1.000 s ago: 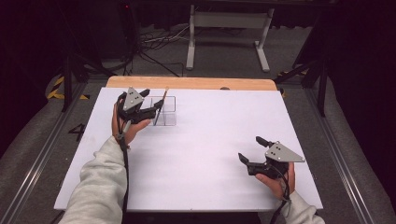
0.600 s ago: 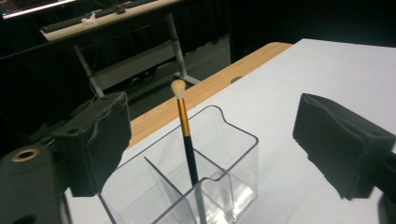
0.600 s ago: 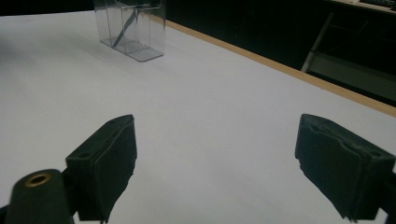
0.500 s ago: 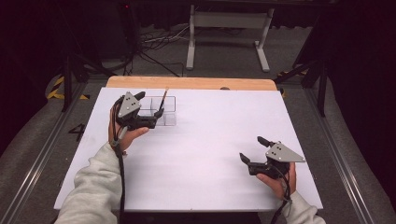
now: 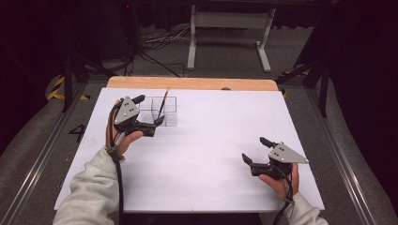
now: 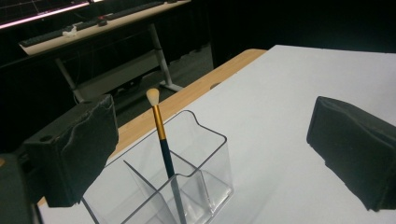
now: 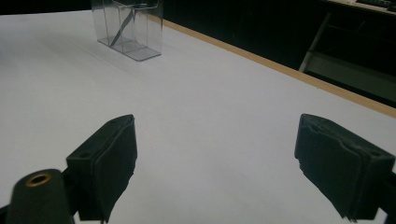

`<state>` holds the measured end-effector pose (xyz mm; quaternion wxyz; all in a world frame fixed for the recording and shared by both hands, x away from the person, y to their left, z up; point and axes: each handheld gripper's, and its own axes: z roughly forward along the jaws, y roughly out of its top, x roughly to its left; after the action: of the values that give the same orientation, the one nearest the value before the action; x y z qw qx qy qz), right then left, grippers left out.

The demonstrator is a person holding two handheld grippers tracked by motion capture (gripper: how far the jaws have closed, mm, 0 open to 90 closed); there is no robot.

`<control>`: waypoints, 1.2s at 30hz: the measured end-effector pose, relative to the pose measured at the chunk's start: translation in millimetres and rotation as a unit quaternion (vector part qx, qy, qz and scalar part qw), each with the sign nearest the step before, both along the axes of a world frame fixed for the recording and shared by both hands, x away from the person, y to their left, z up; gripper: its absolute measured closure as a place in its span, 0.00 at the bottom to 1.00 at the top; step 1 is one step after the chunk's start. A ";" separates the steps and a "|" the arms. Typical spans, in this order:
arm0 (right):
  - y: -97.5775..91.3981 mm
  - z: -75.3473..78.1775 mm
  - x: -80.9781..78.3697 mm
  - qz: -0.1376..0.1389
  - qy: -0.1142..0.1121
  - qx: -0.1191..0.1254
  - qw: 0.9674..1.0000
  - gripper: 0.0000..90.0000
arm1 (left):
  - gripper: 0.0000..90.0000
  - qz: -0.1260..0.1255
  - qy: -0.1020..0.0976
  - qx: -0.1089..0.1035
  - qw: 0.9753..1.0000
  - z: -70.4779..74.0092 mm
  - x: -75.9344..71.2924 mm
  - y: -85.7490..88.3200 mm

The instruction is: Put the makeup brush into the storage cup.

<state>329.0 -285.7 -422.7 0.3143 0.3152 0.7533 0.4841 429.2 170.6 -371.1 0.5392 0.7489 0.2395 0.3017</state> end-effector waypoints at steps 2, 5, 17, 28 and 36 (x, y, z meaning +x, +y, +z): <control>0.2 -0.2 0.1 0.000 0.000 -0.003 1.000 0.15 | 0.03 -0.006 0.001 -0.002 1.000 -0.9 -2.3 0.4; 0.3 -0.3 0.4 0.000 0.000 -0.003 1.000 0.15 | 0.03 -0.010 -0.004 -0.001 1.000 -1.7 -6.2 1.4; 0.5 -0.6 0.5 0.000 -0.001 -0.005 1.000 0.15 | 0.03 -0.018 -0.010 -0.008 1.000 -4.7 -16.2 7.2; 0.7 -0.4 0.1 -0.003 -0.003 -0.007 1.000 0.15 | 0.03 -0.017 -0.017 -0.006 1.000 -6.3 -30.6 15.1; 1.6 -0.3 -0.2 -0.003 -0.004 -0.009 1.000 0.15 | 0.04 -0.021 -0.014 -0.009 1.000 -7.9 -41.0 20.9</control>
<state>328.8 -284.1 -422.9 0.3214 0.3130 0.7556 0.4772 388.1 191.4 -379.1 0.5553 0.7447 0.2189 0.2985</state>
